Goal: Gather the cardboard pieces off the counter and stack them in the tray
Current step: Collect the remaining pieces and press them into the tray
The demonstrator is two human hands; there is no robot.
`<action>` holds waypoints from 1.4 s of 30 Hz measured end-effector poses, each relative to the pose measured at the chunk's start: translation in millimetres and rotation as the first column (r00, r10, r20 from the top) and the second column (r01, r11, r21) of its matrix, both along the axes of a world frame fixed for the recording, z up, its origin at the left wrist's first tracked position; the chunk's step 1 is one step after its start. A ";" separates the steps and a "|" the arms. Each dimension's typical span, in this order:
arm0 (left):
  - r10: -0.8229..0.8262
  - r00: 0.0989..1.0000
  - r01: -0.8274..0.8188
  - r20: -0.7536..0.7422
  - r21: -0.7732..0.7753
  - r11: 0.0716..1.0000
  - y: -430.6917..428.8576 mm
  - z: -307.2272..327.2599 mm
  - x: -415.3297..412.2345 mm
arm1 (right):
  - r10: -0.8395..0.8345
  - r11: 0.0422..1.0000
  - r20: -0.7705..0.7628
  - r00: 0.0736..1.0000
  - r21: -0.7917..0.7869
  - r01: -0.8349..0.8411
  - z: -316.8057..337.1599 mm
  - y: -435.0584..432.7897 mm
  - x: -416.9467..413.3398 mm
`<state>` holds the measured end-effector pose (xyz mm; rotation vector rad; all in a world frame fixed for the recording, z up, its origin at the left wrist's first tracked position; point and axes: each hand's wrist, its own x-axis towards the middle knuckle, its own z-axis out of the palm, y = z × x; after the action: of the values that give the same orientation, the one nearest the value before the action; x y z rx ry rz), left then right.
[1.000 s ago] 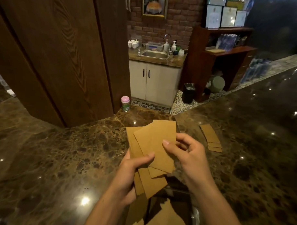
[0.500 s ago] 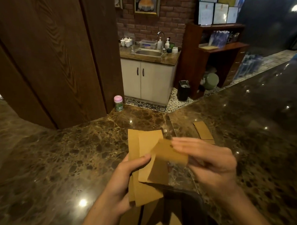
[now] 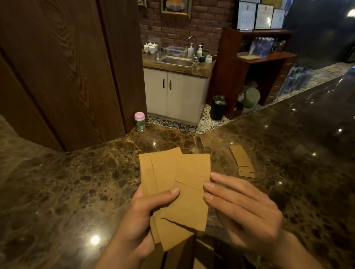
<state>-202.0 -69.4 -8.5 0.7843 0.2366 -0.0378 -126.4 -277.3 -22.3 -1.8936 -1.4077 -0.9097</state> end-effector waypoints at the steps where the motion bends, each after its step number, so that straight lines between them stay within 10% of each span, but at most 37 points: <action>1: 0.035 0.999 -0.035 -0.014 0.024 0.999 -0.1 -0.2 -0.8 | -0.026 0.999 -0.065 0.998 0.042 0.029 -1.6 1.3 -3.8; 4: 0.117 0.993 -0.114 -0.014 0.139 0.984 0.0 -0.8 -1.1 | -0.052 0.939 -0.561 0.826 0.253 0.231 8.1 11.3 -13.3; 7: 0.110 0.994 -0.108 0.007 0.230 0.967 -2.7 1.3 0.4 | 0.222 0.930 -0.963 0.153 0.256 0.264 26.8 28.4 -15.3; 9: 0.076 0.997 -0.077 0.011 0.229 0.970 -7.3 2.4 1.3 | 0.219 0.964 -0.976 -0.008 0.215 0.154 30.2 38.0 -15.7; 16: -0.071 0.997 0.071 -0.028 -0.001 0.997 1.7 7.4 -6.3 | 0.197 0.956 -0.973 0.119 0.218 0.196 28.7 46.7 -13.6; 24: 0.121 0.983 -0.082 -0.136 0.265 0.961 -1.3 7.3 -6.3 | 0.360 0.914 -0.927 0.108 0.374 0.159 29.1 39.9 -13.9; 29: 0.057 0.979 -0.019 -0.193 0.197 0.980 0.2 6.4 -4.7 | 0.235 0.945 -0.739 0.631 0.325 0.028 36.1 23.7 -3.5; 32: 0.020 0.981 0.002 -0.195 0.111 0.994 3.6 6.0 -4.6 | 0.153 0.971 -0.228 0.962 -0.144 -0.189 30.3 9.2 7.4; 38: 0.071 0.985 -0.043 -0.158 0.177 0.983 10.0 2.5 -3.2 | 0.114 0.894 0.017 0.993 -0.439 -0.095 26.8 -7.8 9.1; 42: 0.249 0.955 -0.213 -0.159 0.212 0.954 23.4 -3.8 1.9 | 0.050 0.958 -0.316 0.947 -0.254 -0.135 25.3 -19.0 3.3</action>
<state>-200.1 -46.0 -12.3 0.9429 0.5138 0.1372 -123.1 -296.3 3.0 -2.0413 -1.4713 -0.3650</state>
